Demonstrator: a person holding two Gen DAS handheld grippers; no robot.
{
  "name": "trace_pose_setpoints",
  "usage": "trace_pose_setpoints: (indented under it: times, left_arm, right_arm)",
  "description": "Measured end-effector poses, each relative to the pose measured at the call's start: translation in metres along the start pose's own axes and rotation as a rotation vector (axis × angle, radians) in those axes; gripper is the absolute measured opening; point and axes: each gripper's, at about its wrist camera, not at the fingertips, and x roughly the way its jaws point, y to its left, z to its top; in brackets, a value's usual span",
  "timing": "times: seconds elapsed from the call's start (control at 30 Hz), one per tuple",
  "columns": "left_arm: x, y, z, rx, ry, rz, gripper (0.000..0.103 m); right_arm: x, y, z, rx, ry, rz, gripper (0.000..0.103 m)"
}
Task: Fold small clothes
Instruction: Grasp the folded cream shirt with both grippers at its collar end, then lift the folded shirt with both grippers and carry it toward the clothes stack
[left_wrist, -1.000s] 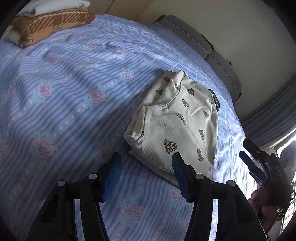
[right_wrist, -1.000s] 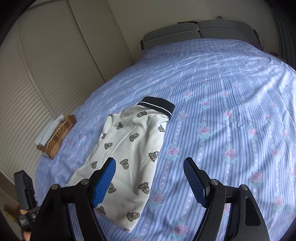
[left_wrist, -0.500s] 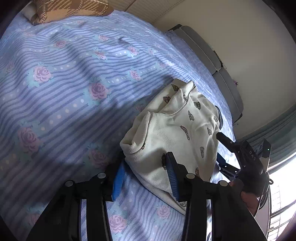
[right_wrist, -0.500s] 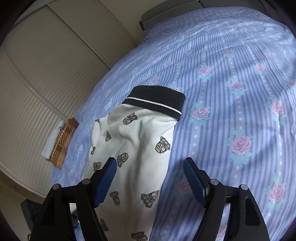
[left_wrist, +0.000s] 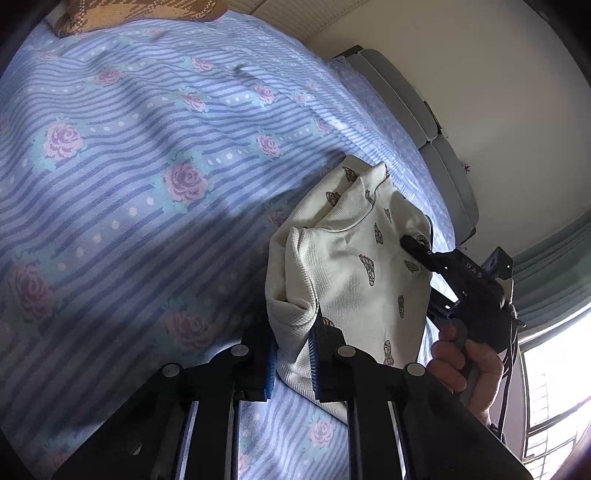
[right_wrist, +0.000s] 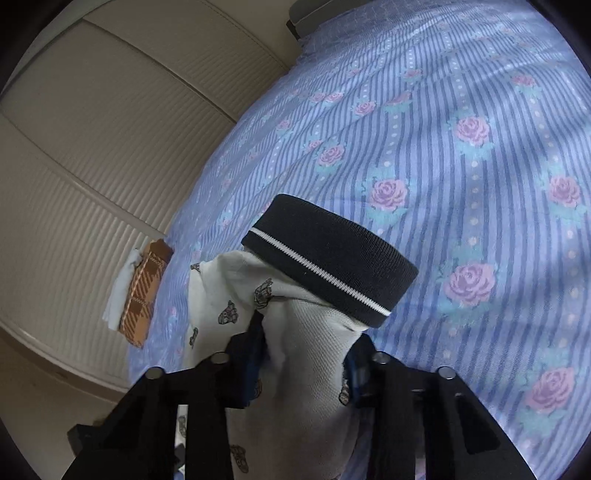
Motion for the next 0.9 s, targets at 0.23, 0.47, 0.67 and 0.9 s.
trace_pose_setpoints:
  times: [0.23,0.47,0.67,0.9]
  left_arm:
    - [-0.012,-0.008,0.006,0.038,-0.003,-0.022,0.012]
    - [-0.040,-0.019,0.018,0.074,-0.024,-0.040,0.012]
    - [-0.075,-0.021,0.041,0.088,-0.059,-0.047,0.012]
    - [-0.130,-0.003,0.087,0.095,-0.128,-0.040,0.012]
  right_arm:
    - [-0.021,0.012,-0.010,0.016,-0.078,-0.001,0.020]
    - [-0.054,0.045,-0.006,-0.026,-0.118,-0.005,0.019]
    - [-0.066,0.098,0.000,-0.083,-0.141,0.006,0.019]
    - [-0.049,0.176,0.008,-0.144,-0.152,0.056,0.019]
